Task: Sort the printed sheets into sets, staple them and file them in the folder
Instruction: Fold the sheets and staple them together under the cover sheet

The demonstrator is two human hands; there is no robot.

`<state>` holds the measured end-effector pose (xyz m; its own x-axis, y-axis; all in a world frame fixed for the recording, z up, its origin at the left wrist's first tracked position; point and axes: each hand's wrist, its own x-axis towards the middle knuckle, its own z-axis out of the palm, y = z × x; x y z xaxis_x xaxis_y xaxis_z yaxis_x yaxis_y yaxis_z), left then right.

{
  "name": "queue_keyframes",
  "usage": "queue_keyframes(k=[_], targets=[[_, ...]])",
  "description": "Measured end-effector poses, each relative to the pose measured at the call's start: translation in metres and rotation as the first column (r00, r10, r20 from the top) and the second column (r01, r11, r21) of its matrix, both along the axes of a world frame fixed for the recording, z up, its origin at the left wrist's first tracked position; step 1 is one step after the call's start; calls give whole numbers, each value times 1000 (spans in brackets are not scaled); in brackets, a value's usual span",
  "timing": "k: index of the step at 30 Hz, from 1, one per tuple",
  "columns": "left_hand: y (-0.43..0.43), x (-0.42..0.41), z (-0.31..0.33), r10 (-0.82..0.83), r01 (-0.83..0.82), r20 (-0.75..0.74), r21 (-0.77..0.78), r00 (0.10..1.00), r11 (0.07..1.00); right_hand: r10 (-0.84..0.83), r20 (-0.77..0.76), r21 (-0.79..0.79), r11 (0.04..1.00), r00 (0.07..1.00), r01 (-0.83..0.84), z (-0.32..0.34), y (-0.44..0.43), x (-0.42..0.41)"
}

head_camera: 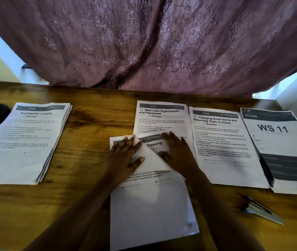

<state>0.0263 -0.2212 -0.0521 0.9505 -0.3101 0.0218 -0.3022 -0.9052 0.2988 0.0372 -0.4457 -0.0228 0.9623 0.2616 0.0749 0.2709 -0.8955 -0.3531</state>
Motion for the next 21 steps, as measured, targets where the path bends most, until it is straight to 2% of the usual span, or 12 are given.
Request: queue_keyframes(k=[2,3,6,8,10,11,12,14,15,17,19,21], targets=[[0,0,0,3,-3,1,6,1000,1000,21,-96,-69,997,995,-28,-4,-4,5],[0,0,0,5,-5,0,16,1000,1000,15,-84,-26,1000,996,-18,-1,-2,2],[-1,-1,1,12,-12,-8,26,1000,1000,-181,-21,258,949,983,180,16,6,-13],[-2,-1,3,16,-16,-6,14,1000,1000,-326,-93,401,853,941,335,26,12,-20],[-2,-3,6,13,-13,-6,-26,1000,1000,-305,-187,565,744,934,356,25,17,-22],[-2,-3,8,21,-22,-11,-90,1000,996,-235,-170,598,748,957,290,26,20,-25],[-2,-4,7,40,-42,-16,-199,999,979,-139,-52,564,813,989,144,27,21,-29],[1,-4,7,66,-79,-45,-490,997,868,147,221,257,945,964,-203,18,20,-33],[2,-3,7,58,-78,-53,-566,997,821,253,245,137,947,936,-291,13,20,-36],[5,-1,5,27,-40,-34,-482,999,875,303,139,153,934,943,-323,4,19,-44],[4,0,3,-6,8,13,-212,1000,977,231,-23,369,906,973,-206,9,19,-47],[2,0,2,-14,16,25,-78,1000,997,79,-26,471,880,997,-57,10,15,-34]])
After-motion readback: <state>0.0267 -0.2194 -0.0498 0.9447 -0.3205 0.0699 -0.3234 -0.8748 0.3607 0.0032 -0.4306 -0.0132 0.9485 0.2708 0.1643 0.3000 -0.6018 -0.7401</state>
